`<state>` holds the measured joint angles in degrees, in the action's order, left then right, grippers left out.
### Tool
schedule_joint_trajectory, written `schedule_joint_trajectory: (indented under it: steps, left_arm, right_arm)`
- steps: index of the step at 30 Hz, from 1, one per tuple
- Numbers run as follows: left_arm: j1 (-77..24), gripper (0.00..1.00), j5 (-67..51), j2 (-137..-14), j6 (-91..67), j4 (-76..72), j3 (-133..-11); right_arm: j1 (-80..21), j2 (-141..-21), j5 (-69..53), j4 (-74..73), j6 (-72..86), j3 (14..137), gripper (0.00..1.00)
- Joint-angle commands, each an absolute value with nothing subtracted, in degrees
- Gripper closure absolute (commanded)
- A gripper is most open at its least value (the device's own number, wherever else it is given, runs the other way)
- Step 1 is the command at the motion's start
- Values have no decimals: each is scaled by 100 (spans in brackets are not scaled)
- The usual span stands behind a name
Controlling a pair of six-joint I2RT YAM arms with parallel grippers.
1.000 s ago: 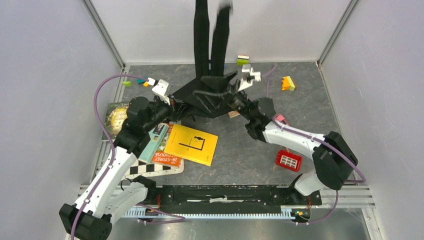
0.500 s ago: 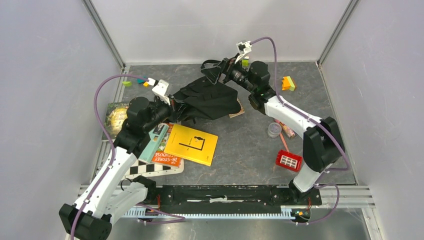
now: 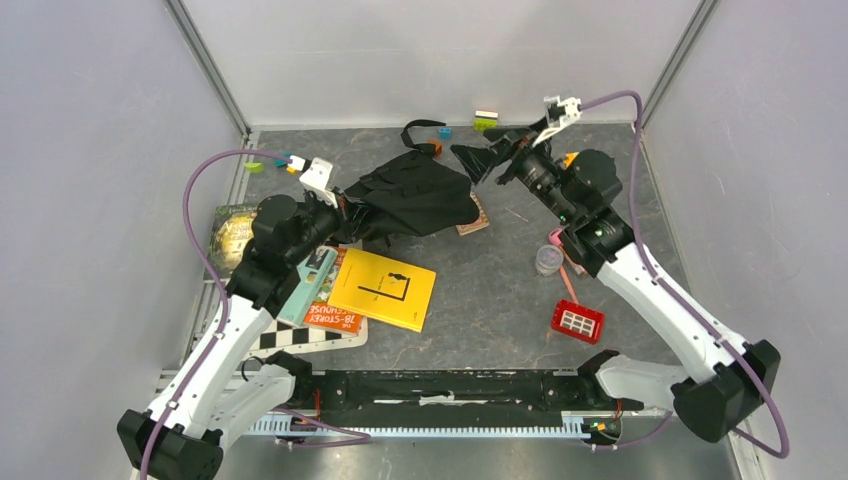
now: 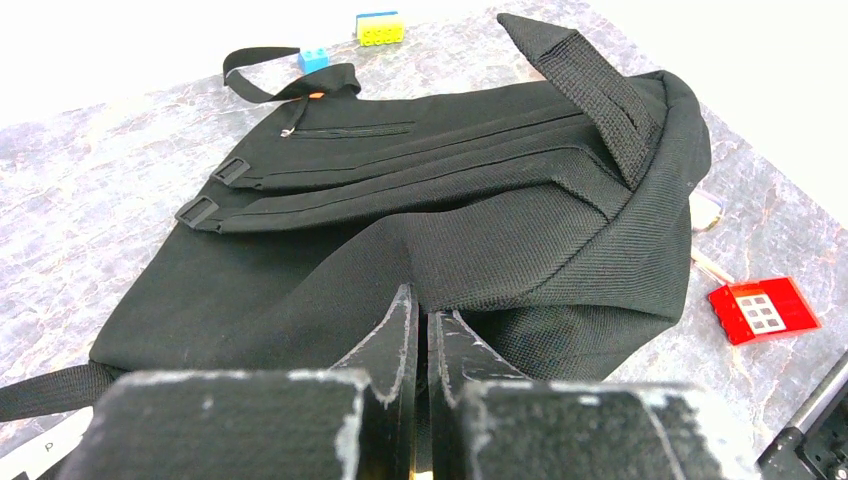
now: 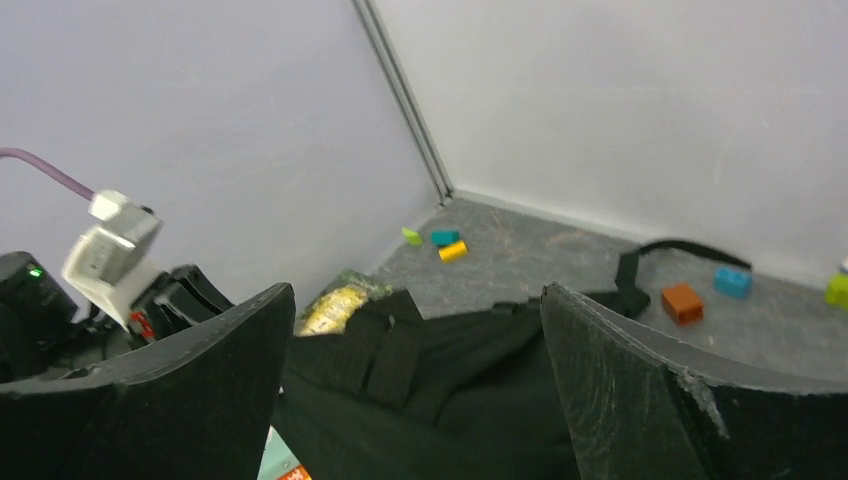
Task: Pack the student bag
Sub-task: Adjust the student bag at the center of the board, then place the student bag at the center of the board.
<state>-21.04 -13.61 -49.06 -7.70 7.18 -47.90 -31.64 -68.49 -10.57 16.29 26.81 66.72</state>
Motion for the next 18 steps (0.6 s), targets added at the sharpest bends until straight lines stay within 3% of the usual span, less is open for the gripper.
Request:
schedule_joint_trajectory:
  steps: [1,10,18]
  left_arm:
    - [-2114,98,-1207,-4799,-1063,315,-5010]
    - [-2118,98,-1184,-4834,-1099,307,-4993]
    - [-2113,98,-1299,-4877,-1134,254,-4966]
  right_arm:
    - [-3149,-6428,-540,897,2895,6023,2]
    - [-3155,-5447,-610,1465,3856,3756,2]
    - [-3155,-5547,-881,2357,4403,3199,2]
